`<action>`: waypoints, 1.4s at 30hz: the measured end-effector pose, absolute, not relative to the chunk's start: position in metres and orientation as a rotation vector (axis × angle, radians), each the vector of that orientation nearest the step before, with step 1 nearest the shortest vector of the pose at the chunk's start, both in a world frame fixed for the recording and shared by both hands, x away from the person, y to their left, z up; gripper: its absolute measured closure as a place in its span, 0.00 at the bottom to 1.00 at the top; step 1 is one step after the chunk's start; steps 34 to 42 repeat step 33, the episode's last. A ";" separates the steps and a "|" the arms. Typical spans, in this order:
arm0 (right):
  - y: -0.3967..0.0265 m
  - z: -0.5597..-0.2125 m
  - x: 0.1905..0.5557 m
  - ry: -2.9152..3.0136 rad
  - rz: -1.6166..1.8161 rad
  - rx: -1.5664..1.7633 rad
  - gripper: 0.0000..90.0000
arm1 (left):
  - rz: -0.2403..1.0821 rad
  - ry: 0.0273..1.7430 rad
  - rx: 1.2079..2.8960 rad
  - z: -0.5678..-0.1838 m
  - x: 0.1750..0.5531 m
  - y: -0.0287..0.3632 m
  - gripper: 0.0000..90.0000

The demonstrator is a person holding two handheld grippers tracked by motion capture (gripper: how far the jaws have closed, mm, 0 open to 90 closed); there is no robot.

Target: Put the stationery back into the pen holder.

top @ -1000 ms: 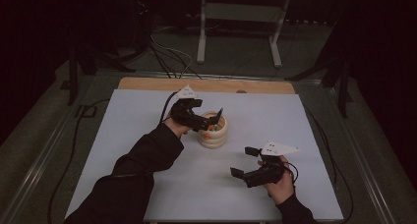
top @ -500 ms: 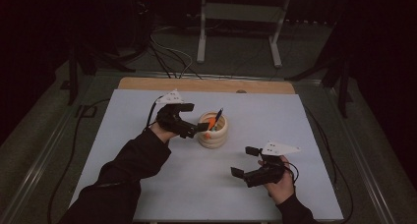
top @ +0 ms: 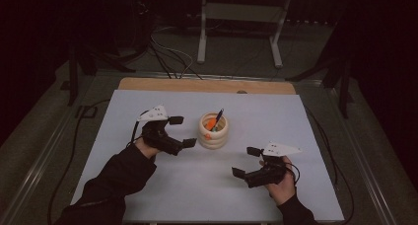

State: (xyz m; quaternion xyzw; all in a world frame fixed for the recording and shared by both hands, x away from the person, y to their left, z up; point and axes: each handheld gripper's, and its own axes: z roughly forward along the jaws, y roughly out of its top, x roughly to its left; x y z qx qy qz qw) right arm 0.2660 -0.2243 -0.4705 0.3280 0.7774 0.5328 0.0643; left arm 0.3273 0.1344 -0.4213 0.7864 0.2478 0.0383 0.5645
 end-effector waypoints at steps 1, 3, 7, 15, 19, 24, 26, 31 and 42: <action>-0.224 -0.471 0.266 2.347 1.610 0.990 0.00 | 0.083 0.585 1.847 -0.423 0.325 0.136 0.00; -0.225 -0.471 0.266 2.346 1.612 0.994 0.00 | 0.088 0.584 1.849 -0.428 0.319 0.140 0.00; -0.225 -0.471 0.266 2.349 1.613 0.995 0.00 | 0.098 0.584 1.851 -0.436 0.307 0.147 0.00; -0.224 -0.472 0.266 2.354 1.606 0.990 0.00 | 0.110 0.613 1.854 -0.456 0.287 0.165 0.00; -0.224 -0.472 0.266 2.353 1.609 0.987 0.00 | 0.135 0.625 1.856 -0.464 0.276 0.177 0.00; -0.226 -0.472 0.266 2.344 1.617 0.988 0.00 | 0.198 0.627 1.890 -0.474 0.263 0.192 0.00; -0.226 -0.472 0.266 2.343 1.616 0.988 0.00 | 0.204 0.632 1.897 -0.477 0.261 0.196 0.00; -0.225 -0.473 0.267 2.349 1.605 0.986 0.00 | 0.232 0.684 1.916 -0.492 0.256 0.214 0.00; -0.225 -0.474 0.267 2.351 1.602 0.985 0.00 | 0.240 0.696 1.924 -0.496 0.256 0.216 0.00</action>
